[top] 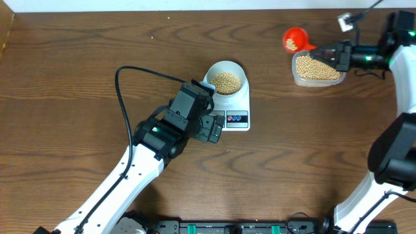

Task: Scoop item into bowl and weigh 50g on scale
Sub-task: 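Move the red scoop back right into the soybean tub, then dip the red scoop into the soybeans and lift it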

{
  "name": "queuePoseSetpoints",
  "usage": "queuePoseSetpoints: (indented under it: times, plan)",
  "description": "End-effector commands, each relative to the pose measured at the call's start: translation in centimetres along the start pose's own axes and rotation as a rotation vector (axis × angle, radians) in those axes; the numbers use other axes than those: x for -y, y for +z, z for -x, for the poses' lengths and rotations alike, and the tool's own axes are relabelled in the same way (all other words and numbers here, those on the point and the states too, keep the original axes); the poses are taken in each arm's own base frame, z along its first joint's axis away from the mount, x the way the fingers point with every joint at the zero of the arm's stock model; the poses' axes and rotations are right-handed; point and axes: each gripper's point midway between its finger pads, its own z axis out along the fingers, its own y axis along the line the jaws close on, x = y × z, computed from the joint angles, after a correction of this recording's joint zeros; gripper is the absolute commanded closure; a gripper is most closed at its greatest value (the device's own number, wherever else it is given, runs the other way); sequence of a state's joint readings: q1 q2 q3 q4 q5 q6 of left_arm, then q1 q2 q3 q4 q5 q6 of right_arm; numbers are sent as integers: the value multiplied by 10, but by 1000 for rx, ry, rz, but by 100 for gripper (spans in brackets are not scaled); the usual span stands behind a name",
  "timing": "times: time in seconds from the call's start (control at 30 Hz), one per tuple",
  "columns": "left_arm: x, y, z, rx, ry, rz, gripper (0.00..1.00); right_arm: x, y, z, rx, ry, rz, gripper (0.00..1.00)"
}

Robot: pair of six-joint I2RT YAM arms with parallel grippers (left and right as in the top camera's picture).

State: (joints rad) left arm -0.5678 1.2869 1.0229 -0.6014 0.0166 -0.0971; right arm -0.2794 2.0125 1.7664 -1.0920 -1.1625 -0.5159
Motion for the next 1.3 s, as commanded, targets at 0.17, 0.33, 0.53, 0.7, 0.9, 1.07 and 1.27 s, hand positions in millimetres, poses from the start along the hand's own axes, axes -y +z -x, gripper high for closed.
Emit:
queuePoseSetpoints:
  times: [0.17,0.33,0.53,0.7,0.9,1.07,1.27]
  plan:
    - [0,-1,2,5,10,1,0,21,-41,0,15,-4,-144,99]
    - [0,-1,2,5,10,1,0,40,-47,-15,-55,23,-257,99]
    - [0,-1,2,5,10,1,0,68,-52,-35,-192,41,-453,98]
    - [0,-1,2,6,10,1,0,81,-50,-44,-274,69,-586,98]
    - [0,-1,2,6,10,1,0,83,-38,-47,-344,35,-669,98]
    - [0,-1,2,5,10,1,0,89,-34,-49,-398,38,-785,99]
    - [0,-1,2,5,10,1,0,86,-26,-46,-434,22,-910,98]
